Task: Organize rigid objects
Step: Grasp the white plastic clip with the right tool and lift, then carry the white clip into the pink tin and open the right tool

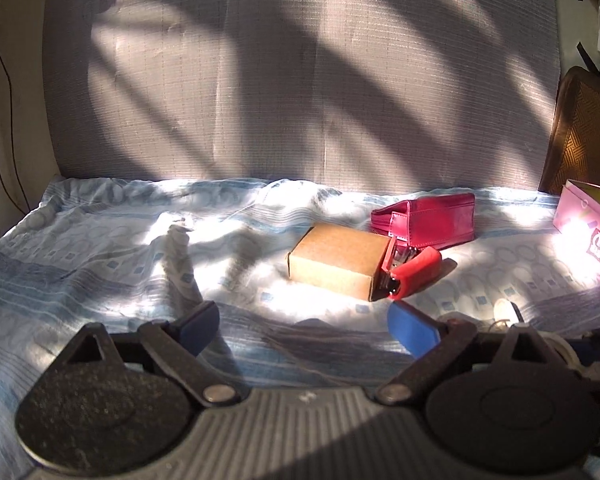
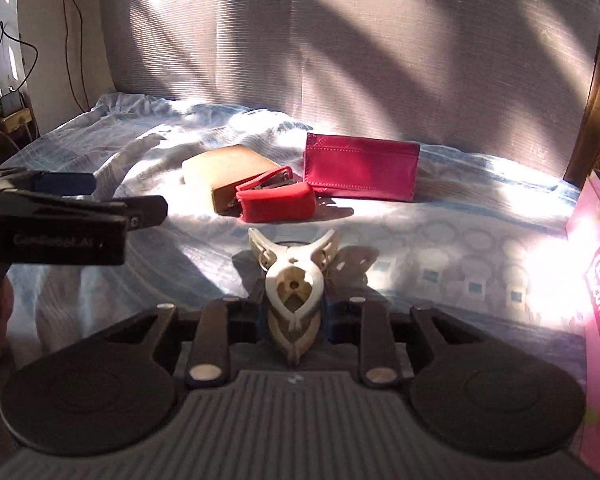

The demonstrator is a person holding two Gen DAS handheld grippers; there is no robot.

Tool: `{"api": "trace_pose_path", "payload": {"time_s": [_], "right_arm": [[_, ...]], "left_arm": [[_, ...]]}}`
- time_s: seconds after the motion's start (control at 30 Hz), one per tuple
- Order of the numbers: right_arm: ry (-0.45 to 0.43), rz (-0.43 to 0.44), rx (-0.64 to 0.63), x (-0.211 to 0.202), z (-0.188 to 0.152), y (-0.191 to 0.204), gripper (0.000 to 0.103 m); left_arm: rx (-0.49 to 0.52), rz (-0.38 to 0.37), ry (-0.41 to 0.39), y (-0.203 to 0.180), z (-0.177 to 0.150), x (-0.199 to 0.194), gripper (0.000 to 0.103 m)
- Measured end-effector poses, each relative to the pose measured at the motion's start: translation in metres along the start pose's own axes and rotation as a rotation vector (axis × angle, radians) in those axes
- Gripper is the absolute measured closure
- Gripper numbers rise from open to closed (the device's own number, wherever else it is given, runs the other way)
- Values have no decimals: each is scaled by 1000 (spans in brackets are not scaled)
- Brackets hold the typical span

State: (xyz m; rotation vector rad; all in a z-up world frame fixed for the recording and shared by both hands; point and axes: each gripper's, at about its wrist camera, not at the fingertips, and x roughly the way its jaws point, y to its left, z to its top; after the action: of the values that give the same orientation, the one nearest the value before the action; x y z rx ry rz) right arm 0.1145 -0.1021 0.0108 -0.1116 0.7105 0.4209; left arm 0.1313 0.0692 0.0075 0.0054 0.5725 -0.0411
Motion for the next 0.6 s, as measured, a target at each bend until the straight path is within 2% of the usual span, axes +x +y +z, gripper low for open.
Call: {"api": "trace_pose_path", "payload": {"time_s": [0.2, 0.4, 0.47, 0.5, 0.53, 0.6], "right_arm": [[-23, -5, 38, -76, -59, 3, 73], [-80, -160, 170, -123, -101, -20, 73], [-101, -180, 203, -133, -110, -26, 72], [-109, -187, 222, -139, -114, -30, 68], [-118, -196, 236, -145, -118, -32, 60], [-138, -213, 250, -151, -125, -34, 51]], "left_arm": [[62, 19, -26, -11, -4, -3, 8], [112, 40, -64, -20, -7, -9, 8], [124, 40, -43, -27, -8, -11, 8], [114, -9, -19, -32, -9, -15, 9], [100, -86, 2, -39, -11, -20, 9], [122, -232, 19, -60, -15, -38, 9]]}}
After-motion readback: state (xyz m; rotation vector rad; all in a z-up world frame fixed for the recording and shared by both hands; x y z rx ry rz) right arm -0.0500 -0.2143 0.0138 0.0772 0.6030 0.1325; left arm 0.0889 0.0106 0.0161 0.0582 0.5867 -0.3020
